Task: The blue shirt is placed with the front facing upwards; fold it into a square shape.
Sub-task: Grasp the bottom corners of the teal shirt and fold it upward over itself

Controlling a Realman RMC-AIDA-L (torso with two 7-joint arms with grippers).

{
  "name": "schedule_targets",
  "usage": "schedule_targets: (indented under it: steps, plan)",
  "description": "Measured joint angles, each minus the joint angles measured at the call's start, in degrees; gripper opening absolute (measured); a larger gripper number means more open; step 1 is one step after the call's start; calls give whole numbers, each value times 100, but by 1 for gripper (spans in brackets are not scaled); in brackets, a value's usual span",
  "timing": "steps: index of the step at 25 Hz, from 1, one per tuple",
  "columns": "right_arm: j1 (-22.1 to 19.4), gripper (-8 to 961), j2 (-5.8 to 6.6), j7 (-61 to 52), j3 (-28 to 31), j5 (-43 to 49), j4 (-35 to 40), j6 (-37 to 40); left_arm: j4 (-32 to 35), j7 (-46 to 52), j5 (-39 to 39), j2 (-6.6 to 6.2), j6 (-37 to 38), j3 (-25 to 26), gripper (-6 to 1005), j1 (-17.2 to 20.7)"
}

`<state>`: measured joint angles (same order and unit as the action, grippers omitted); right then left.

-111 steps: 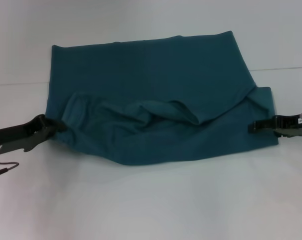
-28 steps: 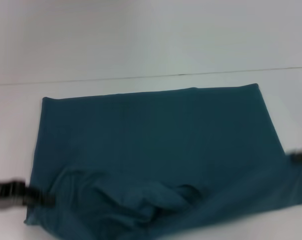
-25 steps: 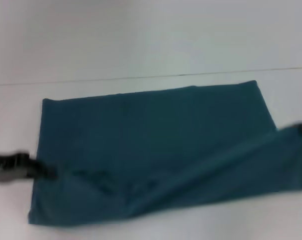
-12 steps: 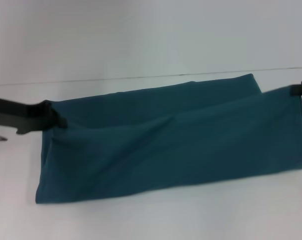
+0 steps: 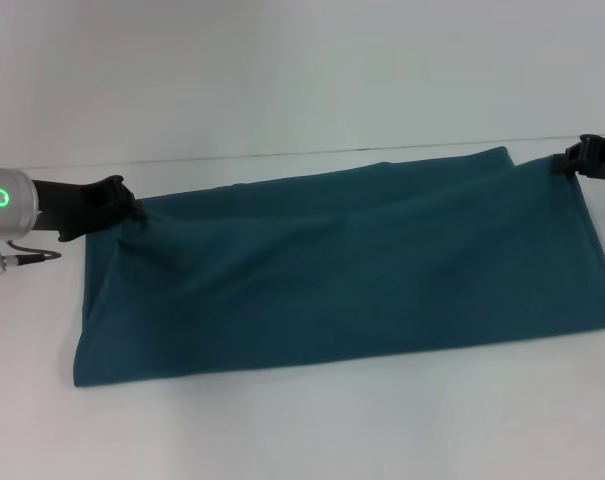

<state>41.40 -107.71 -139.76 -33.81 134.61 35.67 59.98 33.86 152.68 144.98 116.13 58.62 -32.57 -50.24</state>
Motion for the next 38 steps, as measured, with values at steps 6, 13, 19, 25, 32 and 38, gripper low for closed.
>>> schedule_targets:
  steps: [6,13,19,25,32,38]
  plan:
    - [67,32,-169,63,-115,0,-13,-618,-37,-17,-245,157,-611,27,177,80]
    - [252,32,-224,72,-452,1,-216,-1277,-60,-3,-522,184,-1052,15,183,113]
    - [494,33,-255,72,-800,4,-441,-1840,-123,35,-541,175,-1206,13,188,26]
    - [710,35,-240,72,-1050,4,-707,-2212,-143,80,-542,161,-1256,3,192,34]
    - [736,37,-246,72,-1139,4,-833,-2575,-154,82,-563,183,-1370,8,198,51]
    - [776,39,-236,76,-1176,4,-839,-2657,-163,85,-603,227,-1427,-13,203,28]
